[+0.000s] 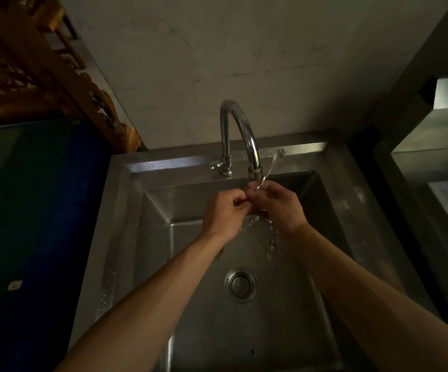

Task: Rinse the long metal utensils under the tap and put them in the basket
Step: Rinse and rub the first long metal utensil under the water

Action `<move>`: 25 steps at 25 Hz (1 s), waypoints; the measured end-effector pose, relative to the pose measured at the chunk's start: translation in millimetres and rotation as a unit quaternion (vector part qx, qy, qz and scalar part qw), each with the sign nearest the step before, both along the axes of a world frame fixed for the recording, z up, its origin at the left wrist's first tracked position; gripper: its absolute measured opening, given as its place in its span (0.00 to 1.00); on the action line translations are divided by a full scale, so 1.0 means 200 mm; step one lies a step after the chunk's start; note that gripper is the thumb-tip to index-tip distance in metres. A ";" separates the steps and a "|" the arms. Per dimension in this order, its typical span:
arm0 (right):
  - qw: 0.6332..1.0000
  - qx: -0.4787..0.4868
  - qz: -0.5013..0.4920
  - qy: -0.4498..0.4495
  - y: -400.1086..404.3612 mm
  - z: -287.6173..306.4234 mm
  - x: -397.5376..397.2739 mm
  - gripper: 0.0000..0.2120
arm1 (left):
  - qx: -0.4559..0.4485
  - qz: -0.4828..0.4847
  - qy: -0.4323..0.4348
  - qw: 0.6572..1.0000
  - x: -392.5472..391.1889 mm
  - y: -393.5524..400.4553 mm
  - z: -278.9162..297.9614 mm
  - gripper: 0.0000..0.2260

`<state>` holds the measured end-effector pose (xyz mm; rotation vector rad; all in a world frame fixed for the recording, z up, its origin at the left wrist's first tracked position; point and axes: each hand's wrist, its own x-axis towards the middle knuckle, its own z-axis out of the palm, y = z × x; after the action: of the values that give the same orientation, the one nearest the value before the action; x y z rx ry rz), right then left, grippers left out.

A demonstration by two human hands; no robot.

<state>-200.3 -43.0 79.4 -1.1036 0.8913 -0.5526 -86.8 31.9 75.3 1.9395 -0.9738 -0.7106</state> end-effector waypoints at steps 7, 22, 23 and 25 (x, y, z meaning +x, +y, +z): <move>0.997 0.021 -0.062 0.033 0.00 0.01 0.01 0.13 | -0.002 -0.018 0.031 0.999 -0.03 0.04 0.02 0.03; 0.997 0.043 -0.056 -0.007 0.05 -0.01 0.09 0.06 | 0.087 -0.004 -0.050 0.995 0.15 0.34 -0.01 0.03; 0.998 0.040 -0.053 -0.005 0.05 -0.01 0.08 0.06 | 0.086 -0.003 -0.051 0.995 0.16 0.35 -0.01 0.02; 0.998 0.039 -0.040 -0.006 0.06 0.00 0.08 0.06 | 0.084 0.001 -0.050 0.995 0.16 0.35 -0.01 0.02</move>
<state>-185.2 -31.8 78.7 -0.9969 0.9410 -0.5849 -55.3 101.4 72.9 2.1402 -1.0005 -0.7206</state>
